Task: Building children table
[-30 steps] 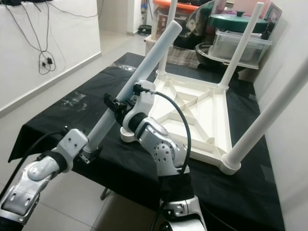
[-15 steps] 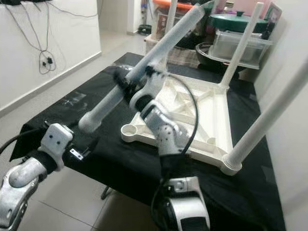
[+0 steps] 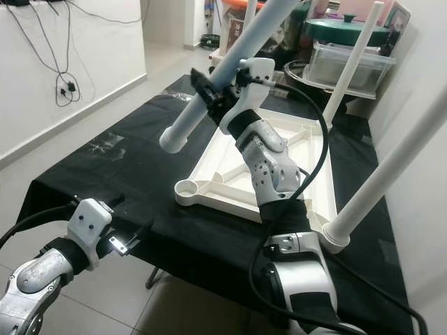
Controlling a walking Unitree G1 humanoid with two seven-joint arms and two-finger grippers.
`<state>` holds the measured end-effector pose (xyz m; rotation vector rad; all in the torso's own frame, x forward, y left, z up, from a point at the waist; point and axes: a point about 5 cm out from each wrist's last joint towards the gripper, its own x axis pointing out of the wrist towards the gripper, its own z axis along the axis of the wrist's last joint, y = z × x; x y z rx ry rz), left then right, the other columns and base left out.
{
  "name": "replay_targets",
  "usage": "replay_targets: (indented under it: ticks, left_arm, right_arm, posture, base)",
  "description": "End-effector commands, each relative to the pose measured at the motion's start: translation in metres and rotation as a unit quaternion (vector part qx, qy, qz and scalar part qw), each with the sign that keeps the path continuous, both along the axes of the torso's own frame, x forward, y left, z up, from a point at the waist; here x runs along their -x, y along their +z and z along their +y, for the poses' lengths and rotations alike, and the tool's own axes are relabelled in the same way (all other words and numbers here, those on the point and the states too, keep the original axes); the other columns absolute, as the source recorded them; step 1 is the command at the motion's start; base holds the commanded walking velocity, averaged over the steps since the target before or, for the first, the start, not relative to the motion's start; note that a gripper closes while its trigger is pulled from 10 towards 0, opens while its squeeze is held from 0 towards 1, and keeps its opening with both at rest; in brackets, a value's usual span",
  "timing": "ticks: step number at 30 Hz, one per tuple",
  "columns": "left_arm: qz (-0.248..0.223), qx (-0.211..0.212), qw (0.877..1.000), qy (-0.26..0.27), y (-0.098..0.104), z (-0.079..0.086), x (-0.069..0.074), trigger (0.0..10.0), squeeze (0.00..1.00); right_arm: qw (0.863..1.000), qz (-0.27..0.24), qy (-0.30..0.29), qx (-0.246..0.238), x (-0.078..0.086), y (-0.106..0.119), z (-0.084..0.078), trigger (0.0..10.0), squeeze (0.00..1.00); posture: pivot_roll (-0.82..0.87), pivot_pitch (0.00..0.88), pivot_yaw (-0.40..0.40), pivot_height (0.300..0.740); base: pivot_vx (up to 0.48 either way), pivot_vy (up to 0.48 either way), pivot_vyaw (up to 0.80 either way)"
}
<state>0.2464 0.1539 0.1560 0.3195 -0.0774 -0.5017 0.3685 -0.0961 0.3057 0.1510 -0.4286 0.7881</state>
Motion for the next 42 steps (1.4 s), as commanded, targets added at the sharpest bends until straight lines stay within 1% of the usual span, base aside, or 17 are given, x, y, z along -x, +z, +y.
replay_targets:
  ticks: [1, 4, 9, 10, 12, 14, 15, 16, 17, 18, 19, 21, 22, 25, 29, 38, 42]
  left_arm:
    - [0.007, 0.002, 1.000, -0.006, -0.002, -0.004, 0.002, 10.0, 0.00]
    - [0.008, 0.003, 1.000, -0.007, -0.002, -0.005, 0.002, 10.0, 0.00]
    - [0.007, 0.004, 1.000, -0.007, -0.002, -0.006, 0.002, 10.0, 0.00]
    - [0.008, 0.005, 1.000, -0.007, -0.002, -0.006, 0.002, 10.0, 0.00]
    - [0.008, 0.005, 1.000, -0.007, -0.002, -0.006, 0.002, 10.0, 0.00]
    - [0.009, 0.002, 1.000, -0.009, -0.004, -0.007, 0.001, 10.0, 0.00]
    - [0.008, 0.001, 1.000, -0.010, -0.004, -0.007, 0.000, 10.0, 0.00]
    - [0.008, 0.001, 1.000, -0.010, -0.004, -0.007, 0.000, 10.0, 0.00]
    - [0.007, 0.001, 1.000, -0.010, -0.004, -0.008, 0.000, 10.0, 0.00]
    - [0.007, 0.001, 1.000, -0.010, -0.004, -0.008, 0.000, 10.0, 0.00]
    - [0.007, 0.001, 1.000, -0.010, -0.004, -0.008, 0.000, 10.0, 0.00]
    - [0.007, 0.001, 1.000, -0.010, -0.004, -0.008, 0.000, 10.0, 0.00]
    - [0.007, 0.003, 1.000, -0.010, -0.004, -0.008, 0.001, 10.0, 0.00]
    - [0.007, 0.005, 1.000, -0.009, -0.004, -0.009, 0.001, 10.0, 0.00]
    - [0.007, 0.010, 1.000, -0.008, -0.004, -0.010, 0.003, 10.0, 0.00]
    - [0.007, 0.012, 1.000, -0.004, -0.004, -0.010, 0.004, 10.0, 0.00]
    - [0.008, 0.015, 1.000, -0.004, -0.005, -0.012, 0.005, 10.0, 0.00]
  right_arm:
    - [0.999, -0.026, 0.026, 0.022, 0.002, 0.008, 0.002, 0.0, 0.00]
    - [0.996, -0.023, 0.066, 0.055, 0.002, 0.002, 0.006, 0.0, 0.00]
    - [0.994, -0.018, 0.079, 0.076, 0.001, -0.005, 0.009, 0.0, 0.00]
    - [0.989, -0.003, 0.095, 0.113, -0.002, -0.017, 0.014, 0.0, 0.00]
    - [0.989, -0.003, 0.095, 0.113, -0.002, -0.017, 0.014, 0.0, 0.00]
    - [0.980, 0.021, 0.084, 0.176, -0.015, -0.032, 0.018, 0.0, 0.00]
    - [0.975, 0.019, 0.081, 0.207, -0.019, -0.035, 0.019, 0.0, 0.00]
    - [0.975, 0.019, 0.081, 0.207, -0.019, -0.035, 0.019, 0.0, 0.00]
    - [0.969, 0.011, 0.072, 0.237, -0.022, -0.036, 0.018, 0.0, 0.00]
    - [0.969, 0.011, 0.072, 0.237, -0.022, -0.036, 0.018, 0.0, 0.00]
    - [0.963, 0.003, 0.069, 0.260, -0.023, -0.037, 0.018, 0.0, 0.00]
    - [0.963, 0.003, 0.069, 0.260, -0.023, -0.037, 0.018, 0.0, 0.00]
    - [0.957, -0.002, 0.068, 0.282, -0.024, -0.038, 0.016, 0.0, 0.00]
    - [0.953, -0.002, 0.069, 0.296, -0.025, -0.038, 0.015, 0.0, 0.00]
    - [0.945, 0.014, 0.123, 0.302, -0.024, -0.035, 0.010, 0.0, 0.00]
    - [0.936, 0.033, 0.161, 0.311, -0.025, -0.037, 0.008, 0.0, 0.00]
    - [0.927, 0.036, 0.192, 0.321, -0.022, -0.044, 0.014, 0.0, 0.00]
  posture:
    - [0.11, 0.000, -0.092, 0.740]
    - [0.11, 0.000, -0.093, 0.740]
    - [0.11, 0.000, -0.095, 0.740]
    - [0.11, 0.000, -0.094, 0.740]
    - [0.11, 0.000, -0.094, 0.740]
    - [0.11, 0.000, -0.098, 0.740]
    - [0.11, 0.000, -0.102, 0.740]
    - [0.11, 0.000, -0.102, 0.740]
    - [0.11, 0.000, -0.105, 0.740]
    - [0.11, 0.000, -0.105, 0.740]
    - [0.11, 0.000, -0.105, 0.740]
    - [0.11, 0.000, -0.105, 0.740]
    - [0.12, 0.000, -0.112, 0.740]
    - [0.12, 0.000, -0.115, 0.740]
    - [0.12, 0.000, -0.121, 0.740]
    - [0.12, 0.000, -0.134, 0.740]
    - [0.12, 0.000, -0.137, 0.740]
  base:
    - [0.000, 0.000, 0.00]
    - [0.000, 0.000, 0.00]
    - [0.000, 0.000, 0.00]
    - [0.000, 0.000, 0.00]
    - [0.000, 0.000, 0.00]
    - [0.000, 0.000, 0.00]
    - [0.000, 0.000, 0.00]
    - [0.000, 0.000, 0.00]
    - [0.000, 0.000, 0.00]
    - [0.000, 0.000, 0.00]
    - [0.000, 0.000, 0.00]
    - [0.000, 0.000, 0.00]
    - [0.000, 0.000, 0.00]
    - [0.000, 0.000, 0.00]
    - [0.000, 0.000, 0.00]
    - [0.000, 0.000, 0.00]
    - [0.000, 0.000, 0.00]
